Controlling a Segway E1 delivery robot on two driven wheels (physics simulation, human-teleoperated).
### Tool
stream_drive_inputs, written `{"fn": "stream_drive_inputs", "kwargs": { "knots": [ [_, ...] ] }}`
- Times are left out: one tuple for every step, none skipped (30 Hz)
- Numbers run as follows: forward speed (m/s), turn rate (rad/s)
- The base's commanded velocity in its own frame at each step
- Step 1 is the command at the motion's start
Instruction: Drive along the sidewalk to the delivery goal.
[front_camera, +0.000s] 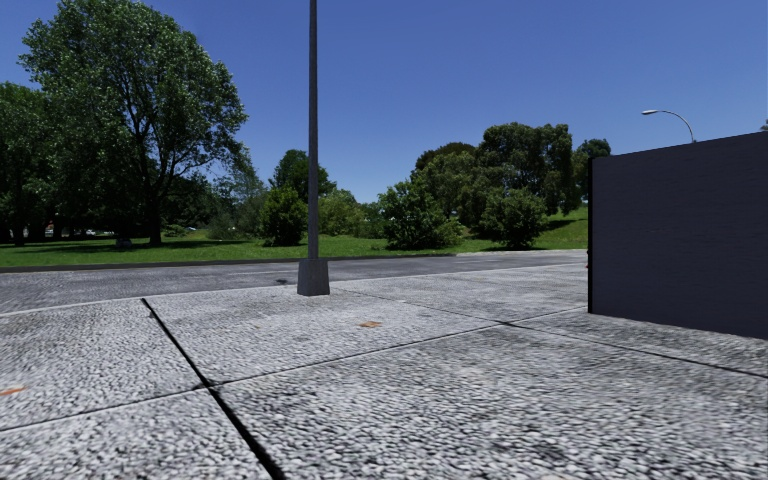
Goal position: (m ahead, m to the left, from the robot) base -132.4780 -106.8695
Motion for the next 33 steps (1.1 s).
{"fn": "stream_drive_inputs", "kwargs": {
  "knots": [
    [0.0,0.0],
    [0.0,0.0],
    [0.0,0.0],
    [0.0,0.0],
    [0.0,0.0],
    [0.0,0.0],
    [0.0,0.0],
    [0.0,0.0],
    [0.0,0.0],
    [0.0,0.0],
    [0.0,0.0],
    [0.0,0.0],
    [0.0,0.0],
    [0.0,0.0],
    [0.0,0.0],
    [0.0,0.0],
    [0.0,0.0],
    [0.0,0.0],
    [0.0,0.0],
    [0.0,0.0],
    [0.0,0.0],
    [0.0,0.0],
    [0.0,0.0],
    [0.0,0.0],
    [0.0,0.0],
    [0.0,0.0],
    [0.0,0.0],
    [0.0,0.0],
    [0.0,0.0],
    [0.0,0.0],
    [0.0,0.08],
    [0.0,0.11],
    [0.0,0.12]
  ]
}}
